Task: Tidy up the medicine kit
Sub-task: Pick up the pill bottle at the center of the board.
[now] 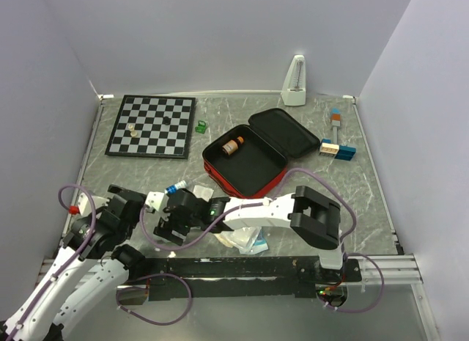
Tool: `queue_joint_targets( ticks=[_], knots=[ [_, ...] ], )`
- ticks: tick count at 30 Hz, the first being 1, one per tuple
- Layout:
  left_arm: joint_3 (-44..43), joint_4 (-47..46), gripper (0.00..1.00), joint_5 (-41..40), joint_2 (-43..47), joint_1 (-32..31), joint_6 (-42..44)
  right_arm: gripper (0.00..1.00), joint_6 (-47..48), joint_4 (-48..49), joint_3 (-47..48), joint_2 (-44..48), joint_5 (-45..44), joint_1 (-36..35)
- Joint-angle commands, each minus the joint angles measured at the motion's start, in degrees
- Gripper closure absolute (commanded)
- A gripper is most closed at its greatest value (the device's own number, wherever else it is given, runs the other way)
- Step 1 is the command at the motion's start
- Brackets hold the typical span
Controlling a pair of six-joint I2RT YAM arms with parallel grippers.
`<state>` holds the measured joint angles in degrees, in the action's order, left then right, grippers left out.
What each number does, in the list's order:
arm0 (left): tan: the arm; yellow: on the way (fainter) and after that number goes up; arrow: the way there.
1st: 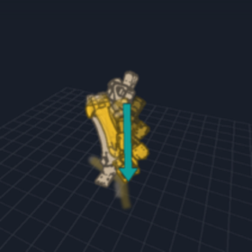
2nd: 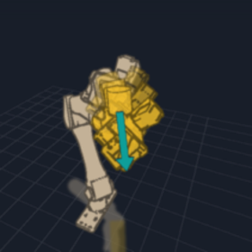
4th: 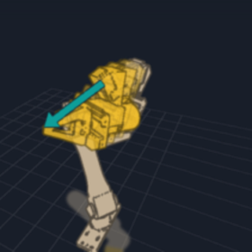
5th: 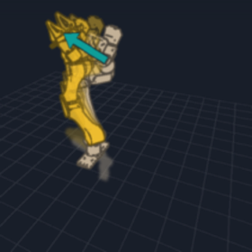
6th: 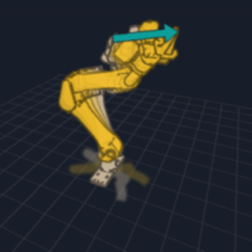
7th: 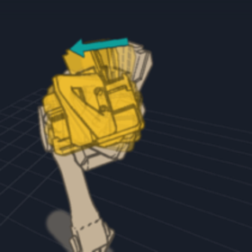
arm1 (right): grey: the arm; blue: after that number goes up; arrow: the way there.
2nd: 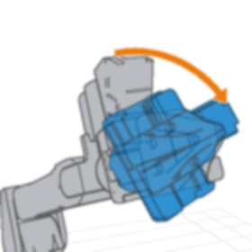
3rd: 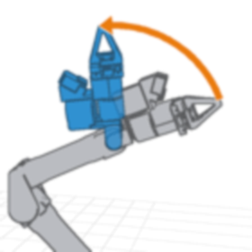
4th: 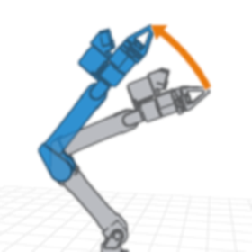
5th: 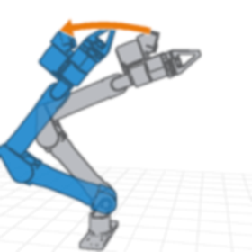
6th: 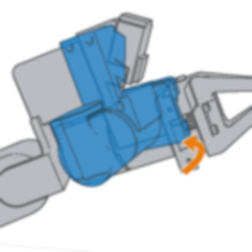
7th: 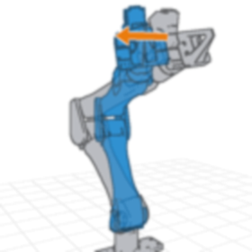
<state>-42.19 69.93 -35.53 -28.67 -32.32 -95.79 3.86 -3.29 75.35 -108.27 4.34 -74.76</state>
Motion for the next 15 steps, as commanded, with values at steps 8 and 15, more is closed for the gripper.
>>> queue_joint_targets(
  ticks=[8, 15],
  knots=[
    [0.53, 1.88, 0.04, -1.74, 2.12, -0.12, -2.56, 0.19, -0.08, -0.67, 3.4, -5.46, 3.39, -0.38],
    [1.06, 0.82, 0.04, -1.74, 2.47, -0.12, -2.21, 0.2, -1.83, -0.31, 0.5, -5.72, 2.87, -0.38]
  ],
)
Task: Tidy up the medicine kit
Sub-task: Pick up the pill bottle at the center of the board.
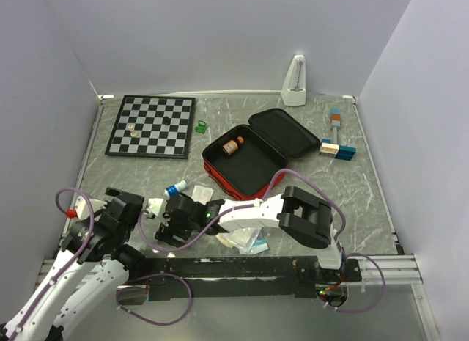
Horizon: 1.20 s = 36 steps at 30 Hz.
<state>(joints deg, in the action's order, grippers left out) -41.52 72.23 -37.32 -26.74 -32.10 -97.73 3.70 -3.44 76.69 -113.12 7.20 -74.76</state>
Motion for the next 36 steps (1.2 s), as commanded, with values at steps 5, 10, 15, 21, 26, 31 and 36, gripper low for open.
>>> queue_joint_targets(
  ticks=[5, 10, 15, 21, 26, 31, 36],
  knots=[
    [0.47, -1.65, 0.04, 0.23, 0.2, -0.33, 0.09, 0.25, -2.21, -0.77, -1.1, -2.37, -0.26, -0.3],
    [0.65, -2.09, 0.04, 0.23, 0.46, -0.33, 0.26, 0.35, -2.21, -1.3, -1.19, -3.42, -0.08, -0.38],
    [1.0, -2.44, 0.04, 0.49, 0.64, -0.33, 0.35, 0.47, -2.74, -1.57, -1.71, -3.69, -1.48, -0.3],
    [1.0, -2.79, 0.04, 0.23, 0.64, -0.33, 0.53, 0.63, -3.35, 0.19, -4.87, -0.09, -2.98, -0.3],
    [1.0, -3.67, 0.04, -0.3, 0.2, -0.33, 0.79, 0.69, -5.27, 0.55, -8.56, 6.84, -3.33, -0.3],
    [-0.05, -5.86, 0.04, -1.26, -1.38, -0.33, 2.02, 0.69, -6.17, -1.74, -12.08, 17.56, -4.65, -0.3],
    [-2.16, -8.33, 0.04, -2.93, -3.84, -0.33, 3.51, 0.7, -6.6, -4.81, -13.75, 27.32, -6.76, -0.04]
  ],
)
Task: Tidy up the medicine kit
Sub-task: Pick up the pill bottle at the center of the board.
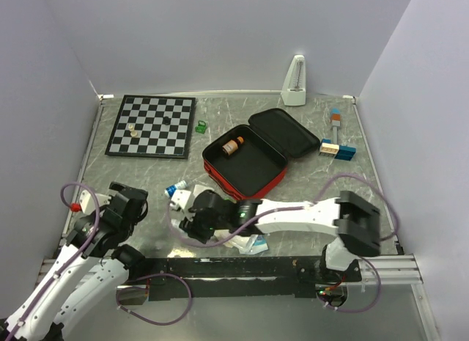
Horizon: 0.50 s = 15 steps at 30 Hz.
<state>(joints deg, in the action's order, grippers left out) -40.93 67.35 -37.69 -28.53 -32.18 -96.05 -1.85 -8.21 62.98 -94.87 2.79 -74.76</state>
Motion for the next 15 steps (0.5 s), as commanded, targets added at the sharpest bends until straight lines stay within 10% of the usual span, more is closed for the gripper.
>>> queue_joint_targets(
  ticks=[1, 15],
  knots=[
    [-3.19, -3.89, 0.04, -2.82, -2.57, -0.25, 2.09, 0.7, -1.58, -0.49, -0.23, 11.0, -2.78, 0.14],
    [-0.3, -11.62, 0.04, 0.16, -5.91, -0.25, 3.76, 0.71, -36.54, -7.87, -0.41, 18.77, -14.12, 32.56]
  ],
)
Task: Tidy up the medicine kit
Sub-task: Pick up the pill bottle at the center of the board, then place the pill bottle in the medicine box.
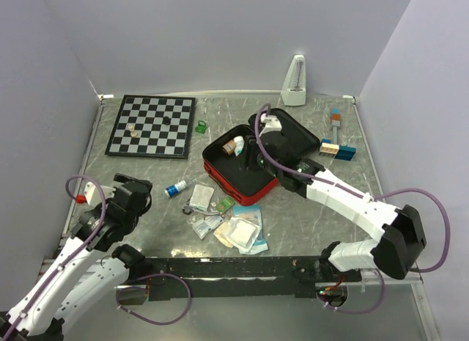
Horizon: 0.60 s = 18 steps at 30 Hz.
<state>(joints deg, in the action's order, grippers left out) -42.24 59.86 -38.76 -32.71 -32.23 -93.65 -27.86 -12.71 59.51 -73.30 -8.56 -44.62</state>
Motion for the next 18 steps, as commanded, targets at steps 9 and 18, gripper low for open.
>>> queue_joint_targets(
  ticks=[9, 18],
  knots=[
    [3.74, -9.31, 0.03, 4.92, -5.78, -0.2, 1.98, 0.72, -21.09, -2.41, 5.8, -17.3, 1.08, 10.07],
    [4.62, -12.13, 0.04, 5.28, -9.39, -0.2, 2.77, 0.68, -24.96, -4.69, 16.51, -30.84, 1.97, 13.59]
  ],
)
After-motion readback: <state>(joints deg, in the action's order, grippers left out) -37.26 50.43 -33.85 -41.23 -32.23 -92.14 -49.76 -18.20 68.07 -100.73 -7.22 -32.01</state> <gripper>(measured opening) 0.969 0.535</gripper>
